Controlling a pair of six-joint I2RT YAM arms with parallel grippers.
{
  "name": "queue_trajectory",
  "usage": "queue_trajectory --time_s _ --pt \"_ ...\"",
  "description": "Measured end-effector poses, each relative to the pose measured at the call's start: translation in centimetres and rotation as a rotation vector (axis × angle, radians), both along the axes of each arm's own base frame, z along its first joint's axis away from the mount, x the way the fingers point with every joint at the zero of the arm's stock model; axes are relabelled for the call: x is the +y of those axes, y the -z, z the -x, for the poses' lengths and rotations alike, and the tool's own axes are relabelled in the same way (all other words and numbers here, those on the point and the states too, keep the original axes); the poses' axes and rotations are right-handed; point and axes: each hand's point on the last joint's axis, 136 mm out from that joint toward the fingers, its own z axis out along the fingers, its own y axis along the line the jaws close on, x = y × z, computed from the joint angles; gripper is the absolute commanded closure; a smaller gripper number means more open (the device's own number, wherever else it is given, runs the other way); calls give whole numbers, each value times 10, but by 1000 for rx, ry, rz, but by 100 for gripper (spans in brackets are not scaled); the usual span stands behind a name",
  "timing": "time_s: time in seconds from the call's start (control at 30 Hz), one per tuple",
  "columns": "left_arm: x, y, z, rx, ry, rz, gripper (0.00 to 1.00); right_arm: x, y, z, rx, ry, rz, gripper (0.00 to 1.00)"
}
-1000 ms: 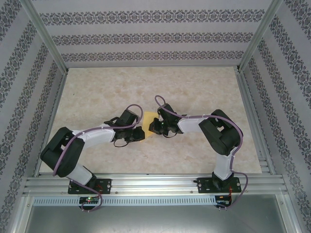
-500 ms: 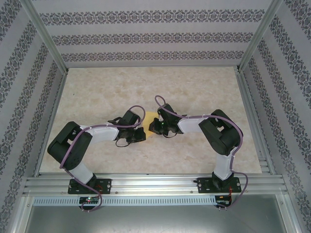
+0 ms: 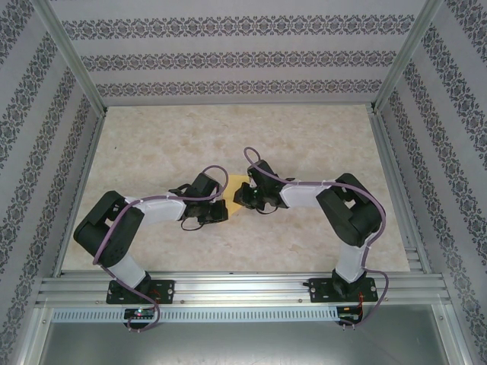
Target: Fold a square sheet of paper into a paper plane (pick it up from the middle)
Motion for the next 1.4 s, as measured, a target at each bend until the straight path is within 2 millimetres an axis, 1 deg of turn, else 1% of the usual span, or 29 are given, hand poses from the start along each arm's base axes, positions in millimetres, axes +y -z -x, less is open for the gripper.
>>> queue_trajectory --time_s 0.13,0.27,0.37,0.53,0.87,1.07,1.3,1.4 --pt "0 0 0 -6 0 4 93 9 -14 5 -35 -24 -30 87" --pt "1 -1 0 -13 -4 2 93 18 -14 15 -35 -51 -34 89" --pt "2 -1 0 -18 -7 -2 93 23 -8 20 -22 -59 -31 90" --pt "4 -1 -1 -24 -13 -10 93 22 18 23 22 -51 -4 90" --pt "6 0 -1 -40 -15 -5 94 19 18 17 13 -39 -36 89" --pt "5 0 -1 -47 -13 -1 94 4 17 -1 2 8 -54 88" --pt "6 0 -1 -54 -13 3 94 -24 15 -29 -14 78 -71 86" --pt "6 0 -1 -55 -13 4 94 -39 14 -43 -29 116 -73 85"
